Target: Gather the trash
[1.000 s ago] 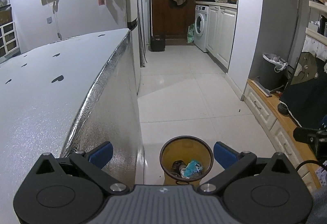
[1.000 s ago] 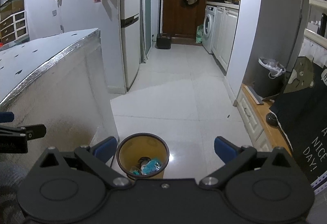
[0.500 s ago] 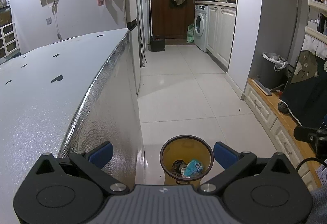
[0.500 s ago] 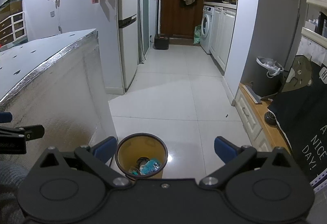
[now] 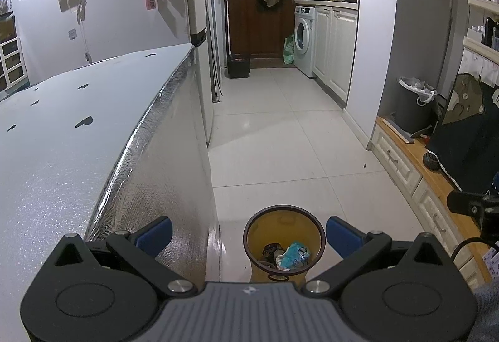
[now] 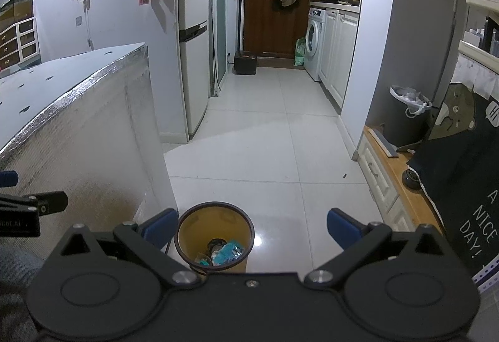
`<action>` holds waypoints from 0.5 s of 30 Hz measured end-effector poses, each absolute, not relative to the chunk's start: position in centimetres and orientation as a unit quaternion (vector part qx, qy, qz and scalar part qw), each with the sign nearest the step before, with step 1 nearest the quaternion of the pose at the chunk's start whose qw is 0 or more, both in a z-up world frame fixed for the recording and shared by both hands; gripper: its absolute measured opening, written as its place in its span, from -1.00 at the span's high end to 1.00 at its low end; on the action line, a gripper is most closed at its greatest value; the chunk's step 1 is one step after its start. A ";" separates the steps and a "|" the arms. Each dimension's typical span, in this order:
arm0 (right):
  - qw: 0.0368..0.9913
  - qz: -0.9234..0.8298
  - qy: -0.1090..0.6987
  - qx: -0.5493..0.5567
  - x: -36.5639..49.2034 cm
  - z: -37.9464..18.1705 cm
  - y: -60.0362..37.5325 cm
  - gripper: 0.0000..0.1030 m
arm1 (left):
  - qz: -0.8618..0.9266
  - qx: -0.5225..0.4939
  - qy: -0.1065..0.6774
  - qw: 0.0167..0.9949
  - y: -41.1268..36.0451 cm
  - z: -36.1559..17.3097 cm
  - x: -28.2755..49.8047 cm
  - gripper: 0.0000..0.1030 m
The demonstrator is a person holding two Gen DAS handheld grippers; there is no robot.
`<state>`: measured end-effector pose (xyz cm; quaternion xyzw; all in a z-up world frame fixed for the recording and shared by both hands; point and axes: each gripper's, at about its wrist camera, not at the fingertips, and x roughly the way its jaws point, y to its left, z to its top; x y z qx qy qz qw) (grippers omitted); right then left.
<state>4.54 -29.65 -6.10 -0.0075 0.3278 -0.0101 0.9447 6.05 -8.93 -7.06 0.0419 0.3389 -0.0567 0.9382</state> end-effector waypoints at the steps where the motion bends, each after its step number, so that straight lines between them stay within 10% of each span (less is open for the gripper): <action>1: 0.945 -0.010 0.328 -0.007 4.5 -6.1 -29.6 -0.99 | -0.057 0.042 0.339 0.938 -8.9 -7.1 6.0 -1.00; 15: 0.945 -0.010 0.328 -0.008 4.6 -6.1 -29.6 -0.99 | -0.058 0.043 0.340 0.938 -8.9 -7.1 6.0 -1.00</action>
